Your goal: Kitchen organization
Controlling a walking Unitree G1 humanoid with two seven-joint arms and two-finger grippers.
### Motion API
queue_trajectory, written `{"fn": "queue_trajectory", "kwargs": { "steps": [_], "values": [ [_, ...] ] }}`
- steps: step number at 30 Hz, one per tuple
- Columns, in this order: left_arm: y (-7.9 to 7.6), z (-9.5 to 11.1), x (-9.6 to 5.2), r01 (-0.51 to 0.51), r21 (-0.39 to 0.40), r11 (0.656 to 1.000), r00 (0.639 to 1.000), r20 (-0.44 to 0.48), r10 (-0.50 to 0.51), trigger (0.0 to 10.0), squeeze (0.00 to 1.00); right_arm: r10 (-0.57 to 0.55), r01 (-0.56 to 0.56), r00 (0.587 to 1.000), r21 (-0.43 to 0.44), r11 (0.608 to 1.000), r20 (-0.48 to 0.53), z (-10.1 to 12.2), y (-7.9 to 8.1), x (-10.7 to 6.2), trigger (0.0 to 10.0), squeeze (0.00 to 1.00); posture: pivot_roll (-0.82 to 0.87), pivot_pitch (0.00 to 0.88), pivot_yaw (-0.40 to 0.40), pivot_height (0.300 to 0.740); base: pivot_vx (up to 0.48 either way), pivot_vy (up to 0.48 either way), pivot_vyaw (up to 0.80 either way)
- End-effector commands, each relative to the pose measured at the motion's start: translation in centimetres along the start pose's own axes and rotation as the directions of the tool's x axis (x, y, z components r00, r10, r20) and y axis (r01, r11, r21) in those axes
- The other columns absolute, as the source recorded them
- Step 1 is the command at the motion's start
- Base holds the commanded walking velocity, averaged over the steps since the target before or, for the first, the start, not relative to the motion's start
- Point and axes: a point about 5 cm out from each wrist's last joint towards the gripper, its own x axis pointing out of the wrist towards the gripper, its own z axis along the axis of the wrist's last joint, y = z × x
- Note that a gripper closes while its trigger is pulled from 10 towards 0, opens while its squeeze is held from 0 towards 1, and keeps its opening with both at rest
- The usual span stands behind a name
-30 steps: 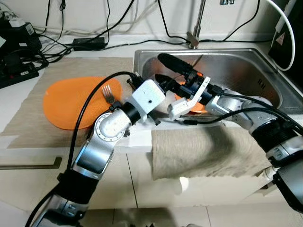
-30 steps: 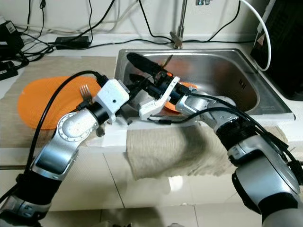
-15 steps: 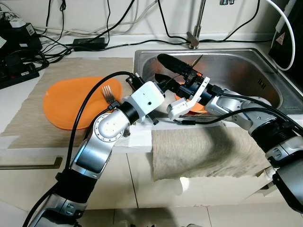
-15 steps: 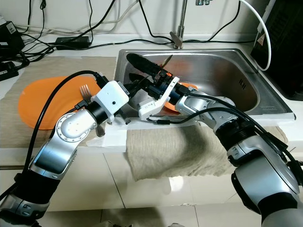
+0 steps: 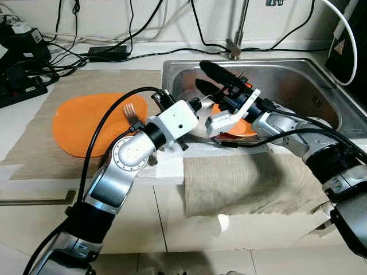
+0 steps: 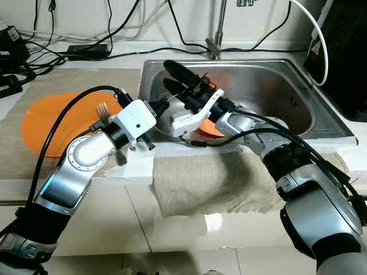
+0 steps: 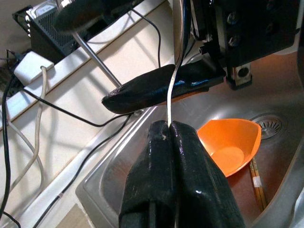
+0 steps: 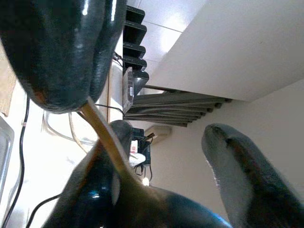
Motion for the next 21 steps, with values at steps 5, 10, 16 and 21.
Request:
{"fn": "queue_trajectory", "kwargs": {
  "steps": [5,10,16,21],
  "values": [
    [-0.1,-0.1,0.2,0.042,0.038,0.998,0.999,-0.002,-0.042,0.0,0.0,-0.041,0.041,0.998,-0.006,0.999,-0.042,-0.9,-1.3,0.6,0.0,0.24,0.0,0.0,0.047,0.74,0.0,0.0,0.0],
    [0.0,-0.1,0.2,0.037,0.045,0.998,0.999,-0.003,-0.037,0.0,0.0,-0.035,0.035,0.998,0.003,0.999,-0.054,-1.1,-1.3,0.4,0.0,0.52,0.0,0.0,0.047,0.74,0.0,0.0,0.0],
    [0.4,-0.2,0.2,0.015,0.065,0.998,1.0,-0.009,-0.014,0.0,0.0,-0.026,0.028,0.997,0.02,0.999,-0.066,-1.2,-1.2,0.4,0.0,0.48,0.0,0.0,0.045,0.74,0.0,0.0,0.0],
    [1.0,-0.3,0.3,-0.004,0.083,0.997,1.0,-0.007,0.004,0.0,0.0,-0.02,0.023,0.997,0.034,0.999,-0.073,-1.1,-1.1,0.5,0.0,0.47,0.0,0.0,0.046,0.74,0.0,0.0,0.0]
  ]
}}
